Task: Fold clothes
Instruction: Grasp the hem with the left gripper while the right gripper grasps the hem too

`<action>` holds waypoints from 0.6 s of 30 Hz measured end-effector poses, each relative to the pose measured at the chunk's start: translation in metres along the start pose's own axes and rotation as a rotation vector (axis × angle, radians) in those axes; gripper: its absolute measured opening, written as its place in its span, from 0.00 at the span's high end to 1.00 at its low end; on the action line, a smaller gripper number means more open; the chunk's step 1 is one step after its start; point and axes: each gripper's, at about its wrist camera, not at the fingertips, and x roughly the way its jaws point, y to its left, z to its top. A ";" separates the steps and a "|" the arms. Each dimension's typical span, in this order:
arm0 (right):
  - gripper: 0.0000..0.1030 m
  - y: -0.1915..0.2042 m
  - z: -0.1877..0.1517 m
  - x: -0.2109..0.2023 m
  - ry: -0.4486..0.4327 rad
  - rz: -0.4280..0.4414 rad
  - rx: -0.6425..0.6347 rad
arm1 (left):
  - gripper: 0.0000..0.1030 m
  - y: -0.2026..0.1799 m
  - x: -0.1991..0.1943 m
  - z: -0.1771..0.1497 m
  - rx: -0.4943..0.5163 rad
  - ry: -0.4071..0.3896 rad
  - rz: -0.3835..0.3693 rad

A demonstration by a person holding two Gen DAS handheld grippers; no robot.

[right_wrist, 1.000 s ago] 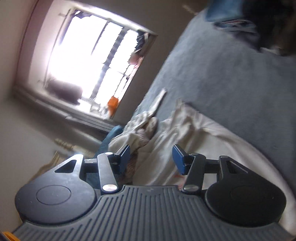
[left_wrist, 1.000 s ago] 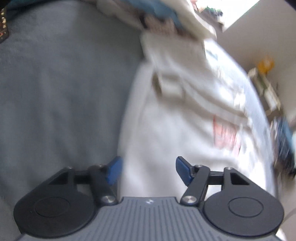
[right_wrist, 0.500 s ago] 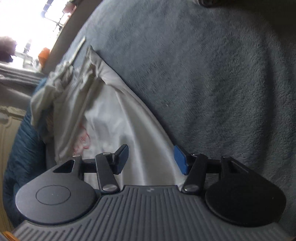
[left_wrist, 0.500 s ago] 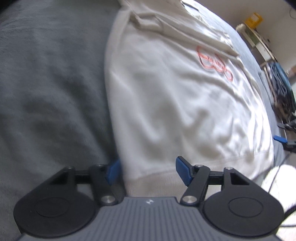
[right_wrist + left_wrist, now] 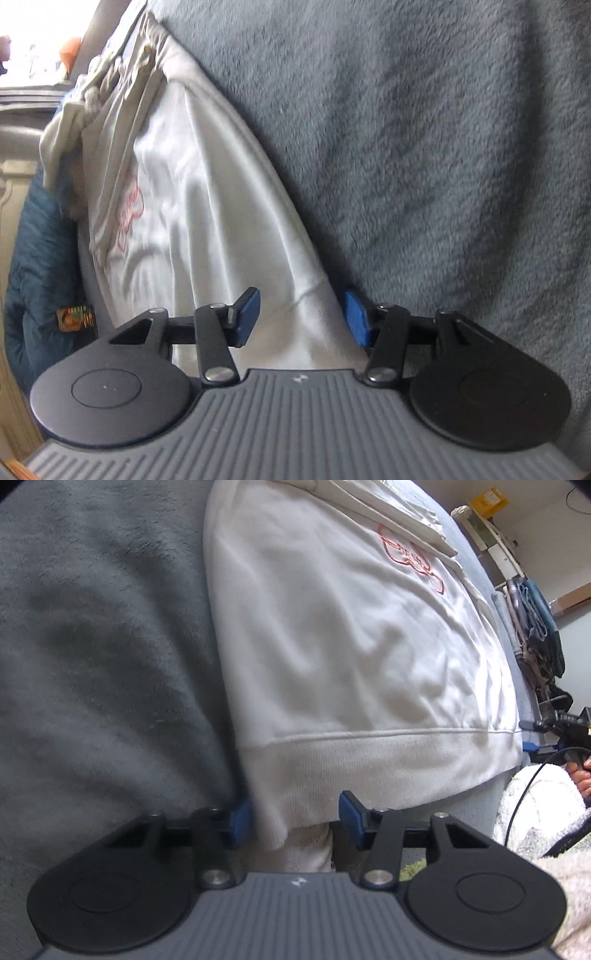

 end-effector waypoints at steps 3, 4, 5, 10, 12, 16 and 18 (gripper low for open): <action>0.65 0.002 -0.002 0.004 0.034 0.000 -0.026 | 0.61 -0.001 0.004 -0.001 -0.020 0.001 -0.032; 0.68 0.003 -0.003 0.006 0.046 0.002 -0.035 | 0.62 -0.002 0.005 -0.002 -0.015 0.005 -0.039; 0.71 0.004 -0.003 0.007 0.054 0.004 -0.044 | 0.64 -0.004 0.008 -0.002 -0.009 0.009 -0.039; 0.79 -0.001 -0.004 0.013 0.058 0.005 -0.033 | 0.72 -0.004 0.020 0.005 -0.079 -0.018 -0.026; 0.88 -0.001 -0.004 0.013 0.050 -0.002 -0.037 | 0.90 -0.001 0.018 0.005 -0.100 -0.033 -0.008; 0.94 0.010 -0.008 0.010 0.020 -0.008 -0.106 | 0.93 0.000 0.011 0.003 -0.114 -0.076 -0.010; 0.94 0.011 -0.008 0.010 0.013 -0.001 -0.117 | 0.93 -0.002 0.008 0.003 -0.109 -0.082 -0.017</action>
